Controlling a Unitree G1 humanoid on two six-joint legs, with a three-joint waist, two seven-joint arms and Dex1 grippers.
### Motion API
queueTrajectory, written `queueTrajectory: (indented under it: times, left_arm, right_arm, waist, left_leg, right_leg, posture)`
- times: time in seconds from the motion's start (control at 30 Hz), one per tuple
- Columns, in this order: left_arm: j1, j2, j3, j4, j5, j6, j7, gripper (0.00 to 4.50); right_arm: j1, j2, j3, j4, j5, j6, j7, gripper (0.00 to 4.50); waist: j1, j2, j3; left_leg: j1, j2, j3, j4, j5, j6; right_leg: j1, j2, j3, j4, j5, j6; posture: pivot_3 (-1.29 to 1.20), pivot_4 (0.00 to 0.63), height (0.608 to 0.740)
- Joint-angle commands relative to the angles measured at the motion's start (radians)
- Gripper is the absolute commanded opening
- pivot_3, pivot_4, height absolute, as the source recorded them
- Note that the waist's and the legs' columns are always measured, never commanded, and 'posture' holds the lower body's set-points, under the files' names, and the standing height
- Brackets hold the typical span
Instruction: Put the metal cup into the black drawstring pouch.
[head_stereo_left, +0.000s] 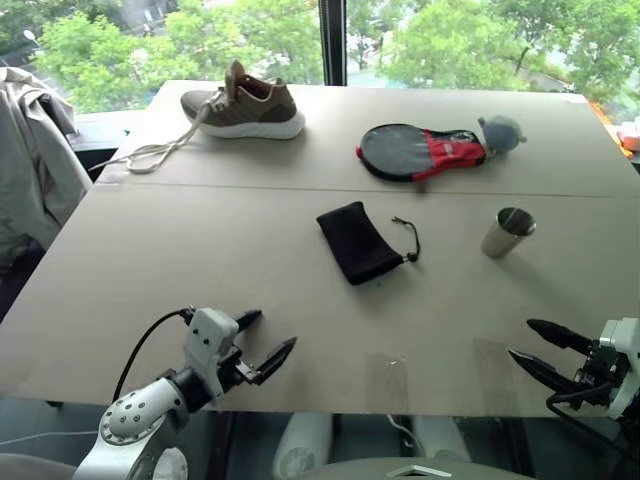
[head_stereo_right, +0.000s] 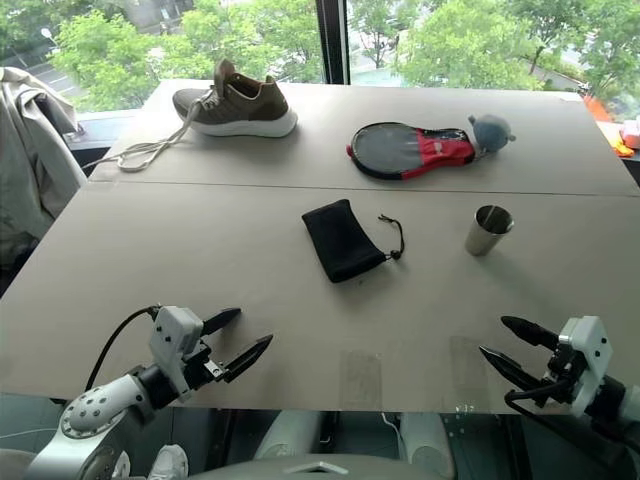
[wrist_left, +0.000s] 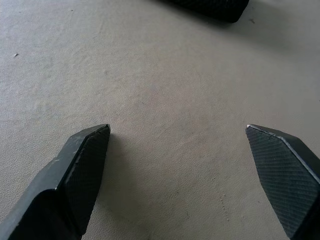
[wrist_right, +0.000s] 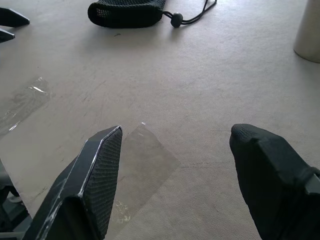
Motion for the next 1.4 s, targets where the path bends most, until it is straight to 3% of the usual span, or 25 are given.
queueTrajectory:
  times: [0.03,0.9,1.1,1.23,1.4]
  left_arm:
    - [-0.006,0.001,-0.005,-0.032,0.003,-0.027,-0.005,4.5]
    - [-0.119,0.002,-0.044,-0.002,0.005,-0.006,-0.005,4.5]
    - [-0.359,0.02,-0.171,0.09,0.168,-0.107,-0.004,4.5]
    - [-0.491,0.025,-0.35,0.178,0.369,-0.229,-0.002,4.5]
    - [-0.567,-0.08,-0.421,0.228,0.44,-0.207,0.09,4.5]
  right_arm:
    - [0.002,0.002,-0.038,-0.018,0.026,-0.006,-0.003,3.47]
    - [0.06,0.082,-0.015,-0.11,0.039,-0.025,-0.059,3.47]
    - [0.077,0.117,0.023,-0.166,0.019,-0.034,-0.084,3.47]
    - [0.074,0.151,0.05,-0.192,0.012,-0.037,-0.119,3.47]
    - [0.098,0.185,0.064,-0.243,0.021,-0.035,-0.157,3.47]
  waist:
    - [0.0,0.0,0.0]
    - [0.001,0.0,0.0]
    - [0.006,0.0,-0.001]
    - [-0.004,0.0,-0.002]
    - [0.001,0.0,-0.002]
  left_leg:
    - [0.0,0.0,0.0,0.0,0.0,0.0]
    - [0.0,0.0,0.0,0.0,0.001,0.002]
    - [0.002,0.0,-0.001,0.001,0.002,0.004]
    - [0.003,0.0,0.0,0.001,0.002,0.004]
    - [0.003,0.0,0.001,0.002,0.002,0.004]
  right_leg:
    - [0.0,0.0,0.0,0.0,0.0,0.0]
    - [0.0,0.001,0.0,0.0,0.0,0.0]
    - [0.003,0.003,-0.001,0.001,0.0,0.0]
    - [0.003,0.003,0.0,0.002,0.0,0.0]
    - [0.003,0.004,0.002,0.002,0.001,0.0]
  posture:
    - [0.0,0.15,0.74]
    - [0.0,0.15,0.74]
    - [0.0,0.15,0.74]
    - [0.0,0.15,0.74]
    - [0.0,0.15,0.74]
